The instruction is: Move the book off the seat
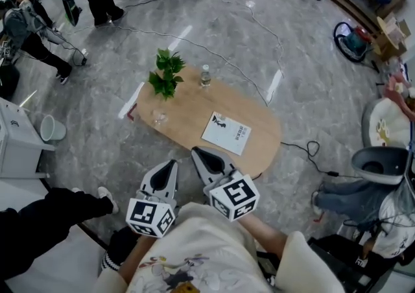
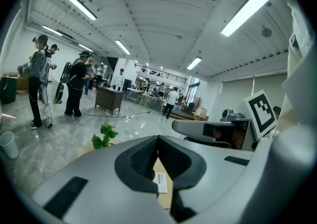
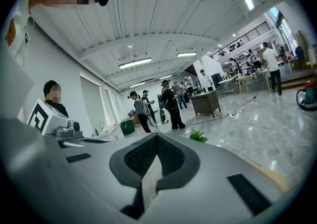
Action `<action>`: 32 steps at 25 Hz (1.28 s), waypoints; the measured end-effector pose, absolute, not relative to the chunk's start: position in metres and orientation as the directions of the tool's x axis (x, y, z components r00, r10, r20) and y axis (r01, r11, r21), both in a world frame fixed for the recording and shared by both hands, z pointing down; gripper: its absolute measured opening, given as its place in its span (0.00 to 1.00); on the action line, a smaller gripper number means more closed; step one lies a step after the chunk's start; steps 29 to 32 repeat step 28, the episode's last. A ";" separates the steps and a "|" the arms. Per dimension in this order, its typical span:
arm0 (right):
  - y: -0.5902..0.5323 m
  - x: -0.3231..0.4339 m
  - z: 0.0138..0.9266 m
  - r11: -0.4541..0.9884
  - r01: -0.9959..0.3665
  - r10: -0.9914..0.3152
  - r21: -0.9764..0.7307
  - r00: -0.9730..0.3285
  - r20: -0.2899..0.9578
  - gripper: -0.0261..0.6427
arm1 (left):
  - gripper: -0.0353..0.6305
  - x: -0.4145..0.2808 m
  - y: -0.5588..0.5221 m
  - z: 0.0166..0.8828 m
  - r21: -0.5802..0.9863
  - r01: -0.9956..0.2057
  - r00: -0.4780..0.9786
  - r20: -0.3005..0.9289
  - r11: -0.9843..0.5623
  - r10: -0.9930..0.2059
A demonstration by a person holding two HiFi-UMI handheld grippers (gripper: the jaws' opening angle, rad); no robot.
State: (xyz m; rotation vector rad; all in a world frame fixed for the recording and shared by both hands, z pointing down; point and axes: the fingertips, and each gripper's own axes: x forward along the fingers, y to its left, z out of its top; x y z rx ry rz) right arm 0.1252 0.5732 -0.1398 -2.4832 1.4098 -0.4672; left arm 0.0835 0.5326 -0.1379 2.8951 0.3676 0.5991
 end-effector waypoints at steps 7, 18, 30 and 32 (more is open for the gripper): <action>0.571 0.122 -0.145 -0.494 -0.804 -0.869 -0.331 0.464 0.171 0.05 | 0.06 0.084 0.536 -0.140 0.193 0.215 0.889 0.366 -0.957 0.274; 0.569 0.112 -0.146 -0.469 -0.822 -0.883 -0.324 0.436 0.172 0.05 | 0.06 0.082 0.533 -0.144 0.186 0.207 0.893 0.364 -0.961 0.263; 0.565 0.112 -0.147 -0.482 -0.809 -0.876 -0.338 0.453 0.166 0.05 | 0.06 0.073 0.519 -0.142 0.195 0.177 0.897 0.372 -0.965 0.239; 0.565 0.112 -0.147 -0.482 -0.809 -0.876 -0.338 0.453 0.166 0.05 | 0.06 0.073 0.519 -0.142 0.195 0.177 0.897 0.372 -0.965 0.239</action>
